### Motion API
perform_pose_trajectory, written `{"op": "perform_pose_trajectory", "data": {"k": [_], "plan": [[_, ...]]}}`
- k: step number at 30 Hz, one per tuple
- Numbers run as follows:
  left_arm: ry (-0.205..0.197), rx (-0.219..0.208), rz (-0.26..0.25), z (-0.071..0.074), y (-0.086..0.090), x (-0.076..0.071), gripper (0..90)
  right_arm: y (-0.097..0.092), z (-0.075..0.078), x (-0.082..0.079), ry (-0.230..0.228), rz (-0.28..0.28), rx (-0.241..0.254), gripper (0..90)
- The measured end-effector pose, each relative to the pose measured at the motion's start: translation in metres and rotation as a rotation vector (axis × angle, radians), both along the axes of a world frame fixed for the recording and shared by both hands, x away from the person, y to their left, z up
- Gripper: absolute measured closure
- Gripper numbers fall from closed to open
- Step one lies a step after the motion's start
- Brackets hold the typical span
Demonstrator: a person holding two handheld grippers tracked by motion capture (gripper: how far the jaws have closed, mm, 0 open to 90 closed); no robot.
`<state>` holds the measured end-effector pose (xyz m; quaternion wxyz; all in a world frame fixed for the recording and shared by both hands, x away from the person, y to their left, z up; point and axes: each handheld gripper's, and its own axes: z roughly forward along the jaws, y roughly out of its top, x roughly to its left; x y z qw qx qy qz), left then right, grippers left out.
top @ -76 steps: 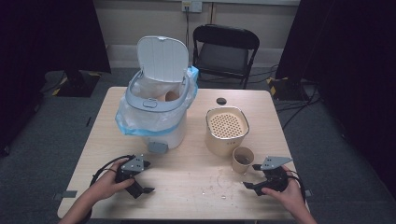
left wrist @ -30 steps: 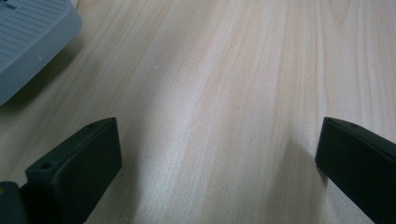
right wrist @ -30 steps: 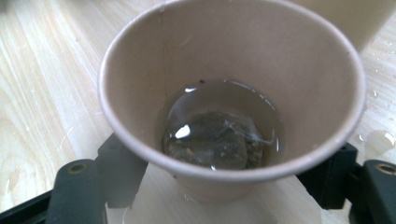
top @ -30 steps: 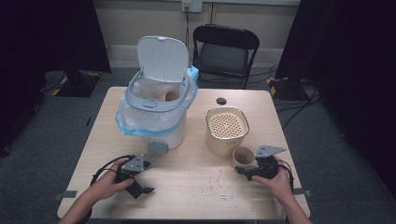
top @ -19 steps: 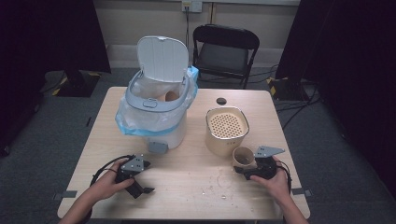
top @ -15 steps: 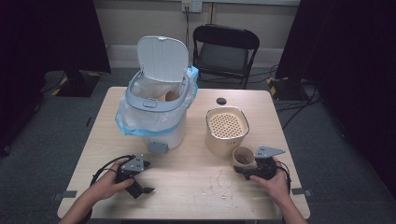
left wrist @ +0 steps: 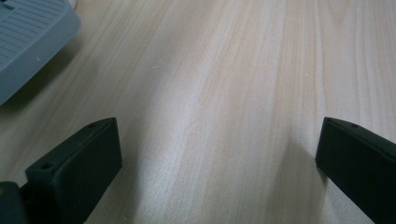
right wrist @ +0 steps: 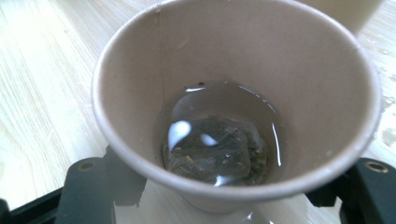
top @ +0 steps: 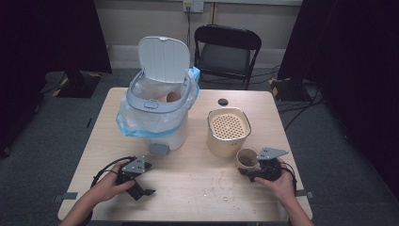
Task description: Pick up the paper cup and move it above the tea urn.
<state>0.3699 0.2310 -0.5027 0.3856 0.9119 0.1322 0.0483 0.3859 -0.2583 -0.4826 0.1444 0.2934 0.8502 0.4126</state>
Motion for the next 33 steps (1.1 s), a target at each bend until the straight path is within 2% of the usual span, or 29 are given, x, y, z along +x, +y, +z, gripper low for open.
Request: {"op": "perform_pose_trajectory", "data": {"k": [4, 20, 26, 33], "plan": [[-0.002, 0.004, 0.002, 0.000, 0.000, 0.000, 0.0, -0.006, 0.003, 0.000, -0.006, -0.005, -0.017, 30.7], [0.000, -0.003, -0.002, 0.000, 0.000, 0.000, 0.0, -0.023, 0.015, 0.004, -0.020, -0.043, -0.011, 31.6], [0.000, -0.003, -0.002, 0.000, 0.000, 0.000, 0.0, -0.029, 0.020, 0.006, -0.023, -0.062, 0.014, 32.1], [-0.001, -0.003, -0.003, 0.000, 0.000, 0.000, 0.0, -0.034, 0.024, 0.013, -0.027, -0.086, 0.013, 32.4]]}}
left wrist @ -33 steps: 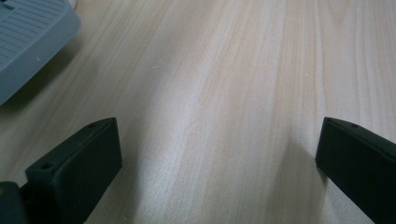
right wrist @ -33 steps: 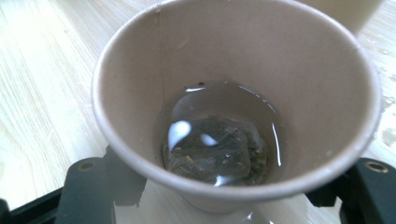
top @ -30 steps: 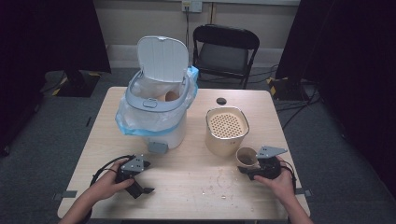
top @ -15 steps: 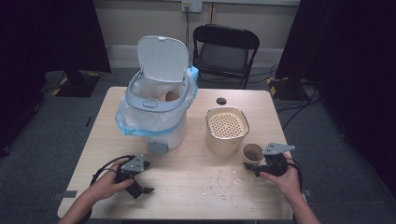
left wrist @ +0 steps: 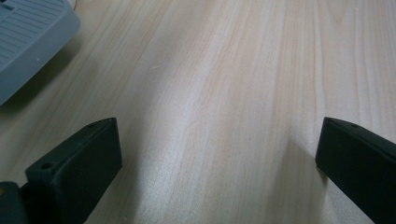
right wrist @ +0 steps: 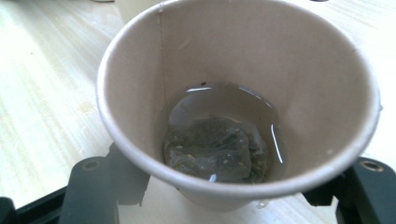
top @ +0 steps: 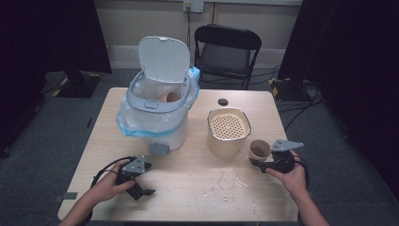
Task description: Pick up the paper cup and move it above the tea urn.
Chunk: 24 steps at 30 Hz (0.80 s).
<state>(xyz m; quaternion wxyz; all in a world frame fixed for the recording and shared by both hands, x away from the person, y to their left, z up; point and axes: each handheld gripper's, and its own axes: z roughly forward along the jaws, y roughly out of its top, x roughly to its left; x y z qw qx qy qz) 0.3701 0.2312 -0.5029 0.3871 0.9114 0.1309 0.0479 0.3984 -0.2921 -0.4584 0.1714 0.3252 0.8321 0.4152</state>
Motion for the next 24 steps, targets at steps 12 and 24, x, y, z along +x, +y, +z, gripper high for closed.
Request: {"op": "perform_pose_trajectory", "data": {"k": [12, 24], "plan": [[0.000, 0.000, 0.000, 0.000, 0.000, 0.000, 0.0, -0.003, 0.007, 0.022, -0.028, -0.031, -0.022, 32.9], [0.000, 0.000, 0.000, 0.000, 0.000, 0.000, 0.0, -0.010, 0.013, 0.050, -0.033, -0.051, -0.041, 33.0]]}}
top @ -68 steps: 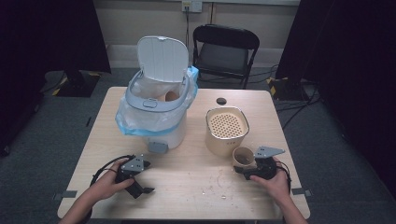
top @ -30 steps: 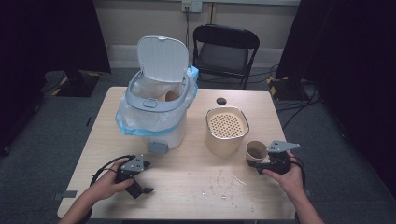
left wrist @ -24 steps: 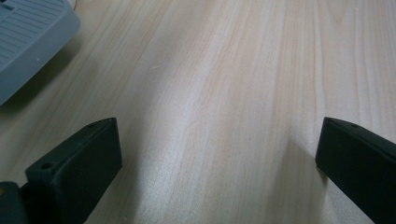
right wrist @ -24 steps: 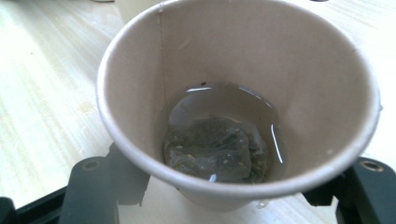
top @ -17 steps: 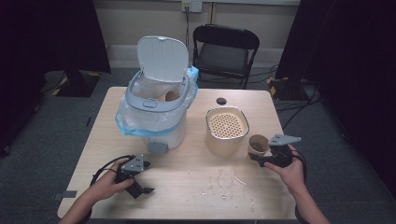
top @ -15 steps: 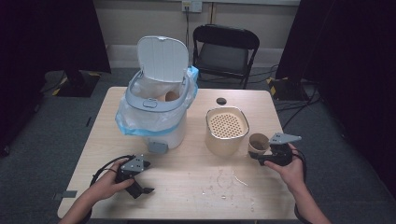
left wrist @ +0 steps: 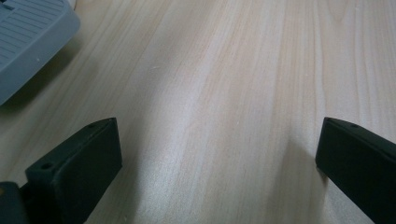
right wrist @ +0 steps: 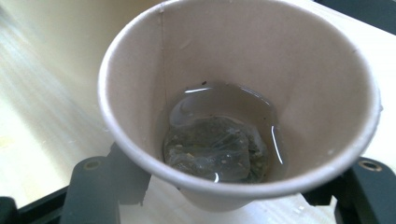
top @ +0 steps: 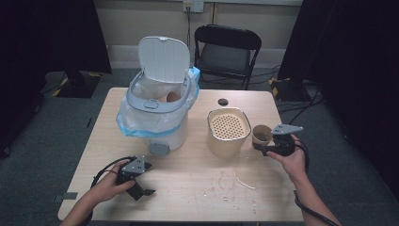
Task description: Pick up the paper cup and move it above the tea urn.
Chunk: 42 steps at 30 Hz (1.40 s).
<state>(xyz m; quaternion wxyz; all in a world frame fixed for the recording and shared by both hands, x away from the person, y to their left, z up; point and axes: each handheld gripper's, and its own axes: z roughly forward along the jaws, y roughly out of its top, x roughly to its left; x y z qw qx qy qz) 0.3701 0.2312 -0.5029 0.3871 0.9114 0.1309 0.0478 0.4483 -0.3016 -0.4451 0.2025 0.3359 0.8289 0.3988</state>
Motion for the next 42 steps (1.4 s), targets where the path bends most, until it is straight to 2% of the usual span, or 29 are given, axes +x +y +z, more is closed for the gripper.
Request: {"op": "perform_pose_trajectory", "data": {"k": [3, 20, 27, 33, 42], "plan": [[0.000, 0.000, 0.000, 0.000, 0.000, 0.000, 0.0, 0.001, 0.001, 0.006, 0.001, -0.003, -0.010, 33.0], [0.004, -0.001, 0.003, 0.000, 0.000, -0.001, 0.0, 0.004, 0.014, 0.046, -0.053, -0.018, -0.036, 33.3], [0.004, -0.001, 0.003, 0.000, 0.000, -0.001, 0.0, 0.003, 0.018, 0.055, -0.084, -0.006, -0.064, 33.3], [0.004, -0.002, 0.006, 0.000, 0.000, -0.001, 0.0, -0.001, 0.023, 0.062, -0.111, -0.023, -0.051, 33.4], [0.004, 0.000, 0.006, 0.000, 0.000, -0.001, 0.0, 0.000, 0.034, 0.073, -0.165, -0.019, -0.070, 33.6]]}}
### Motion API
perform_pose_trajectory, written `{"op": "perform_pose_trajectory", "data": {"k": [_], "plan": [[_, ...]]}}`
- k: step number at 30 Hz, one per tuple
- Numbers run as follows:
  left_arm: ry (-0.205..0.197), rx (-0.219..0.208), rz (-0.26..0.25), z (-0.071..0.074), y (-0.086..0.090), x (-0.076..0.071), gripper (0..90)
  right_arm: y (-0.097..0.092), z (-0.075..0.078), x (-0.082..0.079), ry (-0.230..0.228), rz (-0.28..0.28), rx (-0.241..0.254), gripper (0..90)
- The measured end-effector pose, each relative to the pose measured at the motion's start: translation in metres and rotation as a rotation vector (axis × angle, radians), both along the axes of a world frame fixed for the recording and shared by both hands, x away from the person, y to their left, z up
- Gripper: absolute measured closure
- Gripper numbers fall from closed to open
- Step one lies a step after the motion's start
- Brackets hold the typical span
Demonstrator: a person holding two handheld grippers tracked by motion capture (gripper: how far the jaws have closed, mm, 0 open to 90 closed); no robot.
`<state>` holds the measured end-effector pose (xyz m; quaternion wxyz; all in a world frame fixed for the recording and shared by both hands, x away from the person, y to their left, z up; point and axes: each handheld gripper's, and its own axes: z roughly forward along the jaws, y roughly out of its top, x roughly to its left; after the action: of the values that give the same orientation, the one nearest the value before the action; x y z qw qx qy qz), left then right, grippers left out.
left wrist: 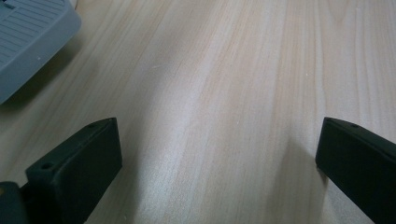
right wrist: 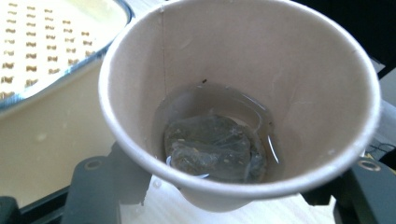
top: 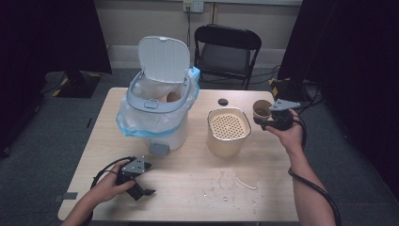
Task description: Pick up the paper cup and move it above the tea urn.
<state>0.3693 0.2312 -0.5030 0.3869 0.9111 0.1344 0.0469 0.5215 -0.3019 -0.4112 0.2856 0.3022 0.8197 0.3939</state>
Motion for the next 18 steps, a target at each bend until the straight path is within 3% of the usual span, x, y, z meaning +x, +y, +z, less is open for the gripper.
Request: {"op": "perform_pose_trajectory", "data": {"k": [18], "plan": [[0.000, 0.000, 0.000, 0.000, 0.000, 0.000, 0.0, 0.019, 0.018, 0.022, -0.061, 0.029, -0.074, 33.8]]}}
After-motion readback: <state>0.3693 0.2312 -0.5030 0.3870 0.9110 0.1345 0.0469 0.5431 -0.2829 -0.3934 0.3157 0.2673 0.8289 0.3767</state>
